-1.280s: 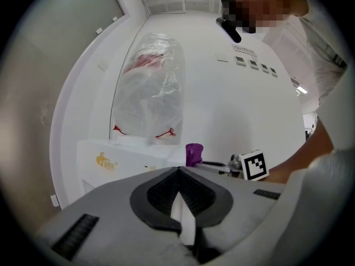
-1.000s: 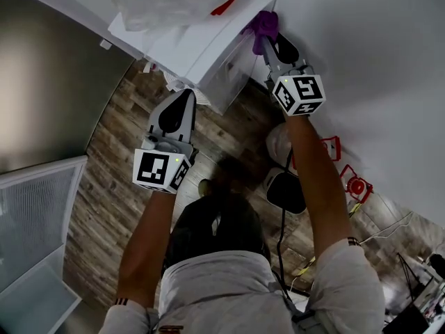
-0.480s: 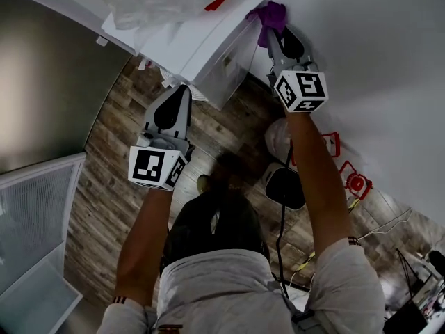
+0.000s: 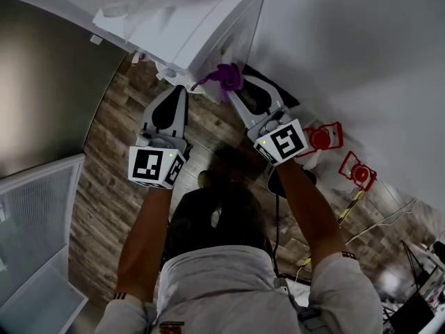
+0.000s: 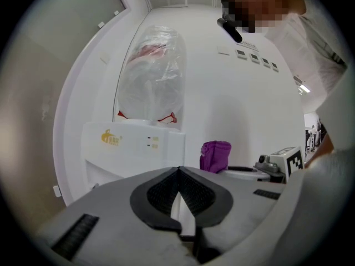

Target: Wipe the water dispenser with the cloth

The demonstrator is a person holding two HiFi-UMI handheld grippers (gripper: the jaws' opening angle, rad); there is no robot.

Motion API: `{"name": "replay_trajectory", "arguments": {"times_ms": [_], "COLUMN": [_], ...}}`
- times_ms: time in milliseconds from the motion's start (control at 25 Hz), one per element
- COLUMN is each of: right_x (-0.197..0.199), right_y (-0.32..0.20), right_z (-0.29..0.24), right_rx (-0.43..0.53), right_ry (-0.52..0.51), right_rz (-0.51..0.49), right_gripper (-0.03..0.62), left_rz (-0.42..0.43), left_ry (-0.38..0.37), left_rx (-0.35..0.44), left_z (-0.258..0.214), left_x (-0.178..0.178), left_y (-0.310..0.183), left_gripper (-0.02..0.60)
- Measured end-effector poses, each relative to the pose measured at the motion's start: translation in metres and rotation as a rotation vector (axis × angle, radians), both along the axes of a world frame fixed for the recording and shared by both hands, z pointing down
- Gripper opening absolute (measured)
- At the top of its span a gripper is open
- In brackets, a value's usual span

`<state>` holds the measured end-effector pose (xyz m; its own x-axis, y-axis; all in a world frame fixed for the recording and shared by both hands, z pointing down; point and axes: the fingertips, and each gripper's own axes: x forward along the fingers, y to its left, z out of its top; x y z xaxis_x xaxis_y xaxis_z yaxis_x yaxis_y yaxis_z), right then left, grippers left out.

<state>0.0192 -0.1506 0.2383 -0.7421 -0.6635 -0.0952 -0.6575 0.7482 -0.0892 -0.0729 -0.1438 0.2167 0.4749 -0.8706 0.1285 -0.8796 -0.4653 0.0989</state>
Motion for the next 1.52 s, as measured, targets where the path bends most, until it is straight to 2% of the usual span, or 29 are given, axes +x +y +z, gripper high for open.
{"name": "replay_trajectory", "arguments": {"times_ms": [240,680,920,1520], "right_x": [-0.027,-0.047,-0.022,0.068], "right_y": [0.014,-0.011,-0.041,-0.155], "right_z": [0.030,0.050,0.063,0.102], "right_rx": [-0.017,0.021,0.003,-0.071], "right_ry": [0.003,0.005,-0.005,0.015], "right_rz": [-0.030,-0.011,0.056,0.320], "right_gripper": [0.092,0.092,0.092,0.092], "left_rz": [0.022,0.061,0.056,0.037], "left_ry": [0.004,0.001,0.006,0.001], "left_rx": [0.008,0.042,0.045,0.064], "left_z": [0.021,0.037,0.034,0.054], "left_x": [0.000,0.006,0.008,0.001], "left_y": [0.003,-0.004,-0.008,-0.014], "left_gripper": [-0.002,-0.002,-0.002,-0.002]}}
